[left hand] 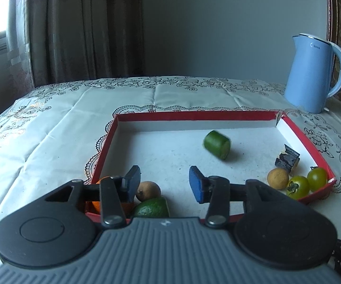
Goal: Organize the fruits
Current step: 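Withdraw the left gripper from the tray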
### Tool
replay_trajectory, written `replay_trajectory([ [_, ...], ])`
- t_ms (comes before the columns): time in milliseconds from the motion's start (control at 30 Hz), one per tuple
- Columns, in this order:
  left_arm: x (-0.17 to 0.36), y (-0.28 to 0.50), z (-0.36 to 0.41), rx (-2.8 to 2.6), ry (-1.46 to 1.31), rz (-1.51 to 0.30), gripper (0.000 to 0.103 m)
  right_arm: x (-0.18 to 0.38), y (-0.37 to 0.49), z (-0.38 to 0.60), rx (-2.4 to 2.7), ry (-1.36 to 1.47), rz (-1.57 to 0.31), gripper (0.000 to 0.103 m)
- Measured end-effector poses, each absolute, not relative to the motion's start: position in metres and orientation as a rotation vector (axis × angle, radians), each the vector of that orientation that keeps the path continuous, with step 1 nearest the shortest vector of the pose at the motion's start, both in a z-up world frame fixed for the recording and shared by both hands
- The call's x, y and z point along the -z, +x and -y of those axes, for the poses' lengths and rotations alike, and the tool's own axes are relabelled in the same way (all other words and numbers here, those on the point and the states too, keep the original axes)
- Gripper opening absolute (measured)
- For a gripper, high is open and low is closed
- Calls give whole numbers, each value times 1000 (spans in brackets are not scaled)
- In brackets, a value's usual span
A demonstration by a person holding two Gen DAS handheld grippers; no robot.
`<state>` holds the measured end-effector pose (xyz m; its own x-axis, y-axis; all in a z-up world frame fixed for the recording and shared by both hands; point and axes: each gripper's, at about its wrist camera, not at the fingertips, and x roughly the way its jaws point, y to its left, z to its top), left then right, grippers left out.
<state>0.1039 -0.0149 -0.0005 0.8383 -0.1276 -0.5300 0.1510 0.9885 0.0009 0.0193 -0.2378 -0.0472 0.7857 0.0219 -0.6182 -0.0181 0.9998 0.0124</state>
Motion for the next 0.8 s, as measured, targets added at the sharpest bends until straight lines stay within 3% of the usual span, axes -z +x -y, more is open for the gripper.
replay_trajectory([
  [500, -11, 77, 9, 150, 53, -522, 62, 47, 20, 237, -21, 5, -667, 96],
  [800, -13, 68, 4, 156, 37, -526, 66, 47, 20, 237, -22, 5, -667, 96],
])
